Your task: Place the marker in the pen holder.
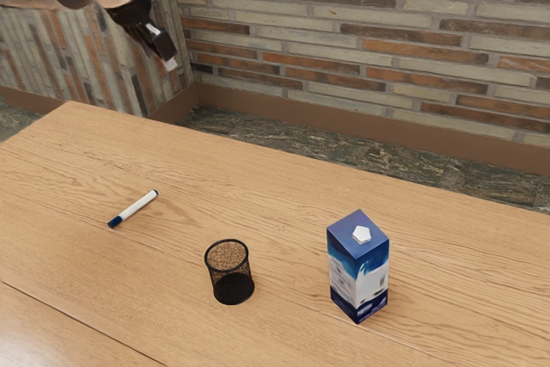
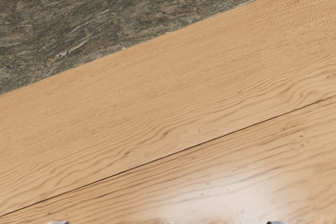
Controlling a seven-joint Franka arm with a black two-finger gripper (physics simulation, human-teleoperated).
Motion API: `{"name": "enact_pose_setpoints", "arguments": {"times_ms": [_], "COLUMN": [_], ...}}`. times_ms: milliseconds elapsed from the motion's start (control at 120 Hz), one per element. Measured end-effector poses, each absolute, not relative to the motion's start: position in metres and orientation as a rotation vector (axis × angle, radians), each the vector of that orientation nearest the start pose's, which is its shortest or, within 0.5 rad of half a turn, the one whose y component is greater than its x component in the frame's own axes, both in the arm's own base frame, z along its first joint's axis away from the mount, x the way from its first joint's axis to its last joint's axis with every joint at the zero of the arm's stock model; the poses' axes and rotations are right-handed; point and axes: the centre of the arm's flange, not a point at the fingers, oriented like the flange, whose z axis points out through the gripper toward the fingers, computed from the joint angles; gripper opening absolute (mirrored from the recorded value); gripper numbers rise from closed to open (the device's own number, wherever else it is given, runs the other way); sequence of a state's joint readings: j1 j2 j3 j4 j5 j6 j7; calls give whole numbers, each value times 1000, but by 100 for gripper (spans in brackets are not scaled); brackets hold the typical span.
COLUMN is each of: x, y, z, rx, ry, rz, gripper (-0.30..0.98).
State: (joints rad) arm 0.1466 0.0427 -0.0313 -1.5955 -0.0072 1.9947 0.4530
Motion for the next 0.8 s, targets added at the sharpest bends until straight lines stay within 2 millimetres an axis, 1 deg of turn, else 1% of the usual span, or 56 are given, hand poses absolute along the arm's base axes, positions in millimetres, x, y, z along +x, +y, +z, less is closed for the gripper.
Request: {"name": "enact_pose_setpoints", "arguments": {"times_ms": [33, 67, 100, 117, 167, 217, 250, 283, 300, 317, 333, 342, 358, 383, 400, 417, 425, 442, 467, 508, 542, 592, 625, 700, 800], "x": [596, 590, 583, 579, 567, 557, 551, 548, 550, 554, 559, 562, 569, 575, 575, 573, 572, 569, 566, 565, 564, 562, 563, 566, 573], "y": [30, -7, -41, -56, -94, -123, -135, -136, -130, -119, -99, -86, -52, 12, 56, 95, 112, 137, 161, 186, 202, 219, 226, 235, 240], "z": [645, 649, 645, 639, 609, 569, 542, 517, 506, 494, 483, 477, 466, 448, 435, 423, 417, 405, 388, 357, 338, 316, 303, 283, 273], "rx": [-2985, -3002, -3013, -3015, -3017, -3011, -3005, -3005, -3010, -3019, -3034, -3044, -3068, -3104, -3124, -3138, -3143, -3149, -3153, -3154, -3155, -3162, -3172, -3193, -3202], "ry": [570, 637, 699, 726, 795, 841, 851, 831, 805, 761, 697, 656, 556, 371, 243, 130, 82, 5, -71, -153, -207, -266, -291, -297, -227], "rz": [-479, -419, -342, -296, -148, 2, 94, 169, 201, 233, 261, 276, 303, 341, 366, 388, 398, 415, 439, 479, 496, 500, 495, 453, 369], "gripper": [50, 53, 55, 56, 59, 61, 62, 63, 63, 63, 64, 64, 64, 65, 65, 65, 65, 66, 66, 67, 67, 67, 68, 68, 67]}}
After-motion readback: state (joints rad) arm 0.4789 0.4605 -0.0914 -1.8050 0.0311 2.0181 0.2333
